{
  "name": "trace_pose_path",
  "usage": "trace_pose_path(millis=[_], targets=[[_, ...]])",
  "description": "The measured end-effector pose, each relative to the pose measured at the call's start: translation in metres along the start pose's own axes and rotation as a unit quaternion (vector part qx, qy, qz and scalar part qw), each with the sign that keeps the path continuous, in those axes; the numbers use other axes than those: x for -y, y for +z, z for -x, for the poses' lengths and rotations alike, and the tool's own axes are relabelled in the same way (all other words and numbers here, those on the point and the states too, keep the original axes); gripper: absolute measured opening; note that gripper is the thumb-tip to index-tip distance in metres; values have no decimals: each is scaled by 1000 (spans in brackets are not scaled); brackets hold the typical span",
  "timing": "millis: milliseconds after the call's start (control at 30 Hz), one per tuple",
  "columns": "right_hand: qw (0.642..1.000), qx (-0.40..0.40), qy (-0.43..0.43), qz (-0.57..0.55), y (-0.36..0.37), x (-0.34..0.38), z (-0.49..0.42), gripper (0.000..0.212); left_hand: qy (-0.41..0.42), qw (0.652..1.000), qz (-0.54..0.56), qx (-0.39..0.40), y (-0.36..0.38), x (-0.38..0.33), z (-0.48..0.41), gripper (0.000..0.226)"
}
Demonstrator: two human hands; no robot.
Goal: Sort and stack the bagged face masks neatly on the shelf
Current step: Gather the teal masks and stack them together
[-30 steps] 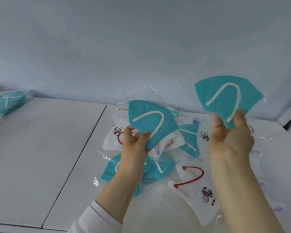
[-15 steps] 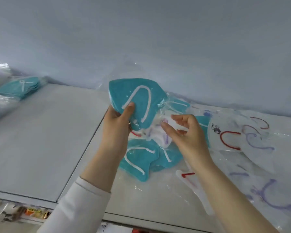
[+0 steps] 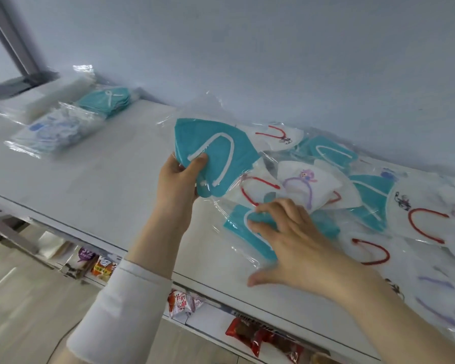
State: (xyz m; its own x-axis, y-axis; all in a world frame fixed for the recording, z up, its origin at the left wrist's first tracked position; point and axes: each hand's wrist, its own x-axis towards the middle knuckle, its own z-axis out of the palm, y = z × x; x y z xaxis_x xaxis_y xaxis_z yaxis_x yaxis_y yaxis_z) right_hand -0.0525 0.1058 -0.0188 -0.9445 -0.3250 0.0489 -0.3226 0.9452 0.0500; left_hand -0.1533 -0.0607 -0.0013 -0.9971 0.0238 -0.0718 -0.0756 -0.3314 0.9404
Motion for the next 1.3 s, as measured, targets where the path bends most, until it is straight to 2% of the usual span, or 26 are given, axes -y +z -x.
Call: trace_pose_path(millis=[100, 200, 267, 300, 333, 400, 467, 533, 567, 667, 733, 800, 933, 967, 1000, 1033, 1067, 1167, 1233, 1300], targets=[[991, -129, -14, -5, 14, 1, 4, 47, -3, 1000, -5, -17, -8, -3, 3, 11], [988, -155, 25, 1, 14, -3, 10, 42, 0, 1000, -12, -28, -14, -8, 4, 18], [978, -207, 29, 5, 6, -7, 15, 15, 2, 1000, -13, -27, -15, -10, 5, 19], [973, -230, 32, 6, 0, -10, 18, 9, 3, 1000, -13, -24, -15, -10, 5, 18], [967, -252, 38, 3, -8, -15, 20, 20, 4, 1000, -13, -21, -13, -10, 6, 16], [954, -292, 62, -9, -30, -28, 27, 25, 7, 1000, -12, -12, -10, -10, 8, 12], [940, -322, 106, -43, -53, -40, 37, 24, 11, 1000, -8, -6, -6, -12, 9, 12], [903, -355, 181, -160, -73, -53, 45, 12, 14, 1000, -1, -4, -2, -14, 9, 14], [877, -366, 216, -223, -79, -62, 48, 4, 17, 1000, 3, -3, 1, -15, 8, 13], [798, -401, 304, -331, -88, -82, 57, 13, 28, 1000, 8, 11, 12, -16, 8, 11], [722, -405, 350, -439, -90, -87, 60, 10, 28, 999, 6, 27, 23, -13, 12, 12], [618, -395, 374, -567, -87, -84, 59, 11, 19, 999, 1, 48, 37, -5, 17, 12], [367, -352, 380, -773, -73, -59, 42, 19, 16, 995, -10, 98, 69, 14, 37, 17], [321, -351, 385, -791, -68, -52, 37, 19, 20, 994, -6, 104, 77, 19, 43, 20], [293, -355, 397, -794, -62, -47, 32, 19, 22, 994, 1, 110, 83, 23, 48, 22], [293, -357, 414, -784, -57, -41, 28, 19, 25, 993, 9, 117, 88, 25, 54, 25], [322, -350, 437, -763, -52, -36, 24, 19, 29, 992, 13, 123, 92, 27, 58, 26], [461, -302, 461, -696, -46, -18, 19, 20, 50, 990, 13, 133, 96, 27, 64, 27], [543, -266, 423, -675, -45, -12, 20, 20, 60, 990, 0, 125, 92, 23, 60, 29], [651, -204, 375, -628, -43, -13, 21, 13, 63, 993, -9, 96, 82, 18, 52, 28]])
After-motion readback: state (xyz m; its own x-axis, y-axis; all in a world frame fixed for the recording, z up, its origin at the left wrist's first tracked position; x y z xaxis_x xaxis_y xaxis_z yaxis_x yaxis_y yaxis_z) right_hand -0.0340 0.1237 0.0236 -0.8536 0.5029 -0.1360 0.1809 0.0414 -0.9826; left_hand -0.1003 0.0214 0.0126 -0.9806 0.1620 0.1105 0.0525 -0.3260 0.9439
